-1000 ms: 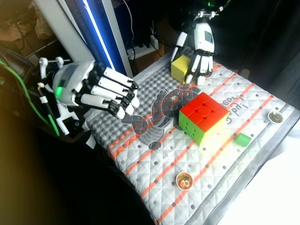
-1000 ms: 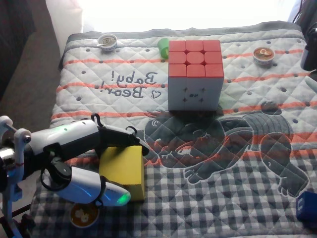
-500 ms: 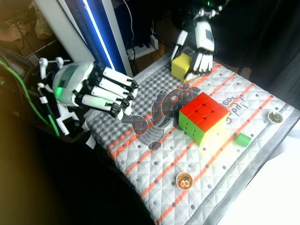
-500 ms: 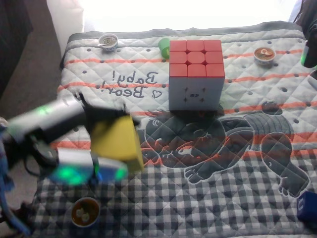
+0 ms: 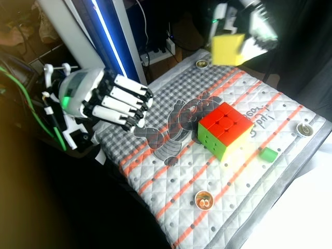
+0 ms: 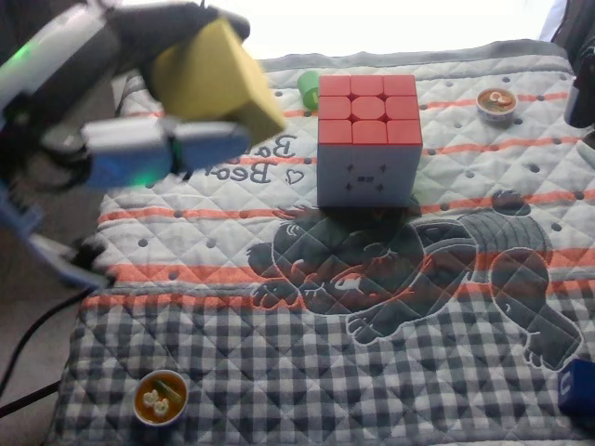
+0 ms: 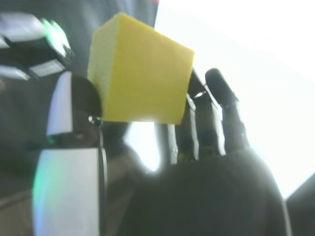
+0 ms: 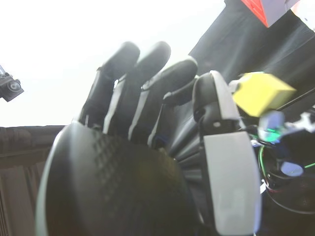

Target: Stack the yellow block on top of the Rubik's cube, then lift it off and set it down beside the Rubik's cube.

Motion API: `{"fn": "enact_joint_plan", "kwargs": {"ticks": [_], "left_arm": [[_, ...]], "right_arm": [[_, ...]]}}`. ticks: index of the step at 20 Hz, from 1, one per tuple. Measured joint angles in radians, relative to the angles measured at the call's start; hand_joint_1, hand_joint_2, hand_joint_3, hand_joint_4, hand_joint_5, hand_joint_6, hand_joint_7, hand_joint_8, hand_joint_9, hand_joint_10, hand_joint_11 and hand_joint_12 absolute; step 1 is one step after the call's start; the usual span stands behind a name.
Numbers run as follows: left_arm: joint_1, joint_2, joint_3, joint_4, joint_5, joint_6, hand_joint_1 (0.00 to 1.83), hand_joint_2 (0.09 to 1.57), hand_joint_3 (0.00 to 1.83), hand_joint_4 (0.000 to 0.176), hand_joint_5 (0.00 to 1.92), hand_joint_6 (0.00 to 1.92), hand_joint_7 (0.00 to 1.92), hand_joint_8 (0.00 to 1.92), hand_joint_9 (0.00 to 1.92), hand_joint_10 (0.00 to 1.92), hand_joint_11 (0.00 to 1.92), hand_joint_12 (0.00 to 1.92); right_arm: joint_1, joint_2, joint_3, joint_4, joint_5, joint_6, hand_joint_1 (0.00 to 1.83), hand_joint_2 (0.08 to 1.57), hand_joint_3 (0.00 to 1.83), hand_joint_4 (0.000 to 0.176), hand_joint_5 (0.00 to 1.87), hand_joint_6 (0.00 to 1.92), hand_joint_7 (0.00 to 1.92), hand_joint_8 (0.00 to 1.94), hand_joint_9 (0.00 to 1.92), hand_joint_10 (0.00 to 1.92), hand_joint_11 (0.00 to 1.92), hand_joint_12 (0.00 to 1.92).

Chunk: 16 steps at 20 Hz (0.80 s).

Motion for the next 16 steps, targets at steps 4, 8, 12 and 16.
{"fn": "enact_joint_plan", "kwargs": {"ticks": [4, 8, 12, 16], "left_arm": [[-0.118, -0.109, 0.096, 0.03, -0.134, -0.001, 1.18, 1.26, 0.0, 0.0, 0.83, 1.38, 0.59, 1.43, 0.36, 1.29, 0.19, 1.89], [-0.204, -0.2, 0.18, 0.042, -0.221, -0.005, 1.16, 1.25, 0.0, 0.0, 0.83, 1.32, 0.57, 1.35, 0.34, 1.28, 0.16, 1.91], [-0.226, -0.275, 0.251, 0.027, -0.299, -0.005, 1.08, 1.19, 0.0, 0.0, 0.85, 1.21, 0.6, 0.59, 0.29, 1.01, 0.0, 1.87], [-0.25, -0.355, 0.323, 0.029, -0.37, -0.028, 1.12, 1.18, 0.0, 0.0, 0.84, 1.21, 0.62, 0.1, 0.24, 0.43, 0.0, 1.16]], "right_arm": [[0.0, 0.0, 0.002, 0.0, 0.001, 0.001, 1.17, 1.23, 0.0, 0.0, 0.68, 1.39, 0.86, 1.28, 0.69, 1.33, 0.47, 1.8], [0.0, -0.011, 0.005, -0.003, 0.003, 0.002, 1.18, 1.23, 0.0, 0.0, 0.68, 1.34, 0.88, 1.31, 0.72, 1.42, 0.54, 1.83], [0.0, -0.013, 0.012, 0.0, 0.003, 0.002, 1.18, 1.23, 0.0, 0.0, 0.67, 1.37, 0.87, 1.3, 0.71, 1.39, 0.55, 1.8], [0.0, -0.014, 0.013, -0.003, 0.004, 0.002, 1.17, 1.24, 0.0, 0.0, 0.65, 1.37, 0.84, 1.37, 0.7, 1.45, 0.59, 1.82]]}}
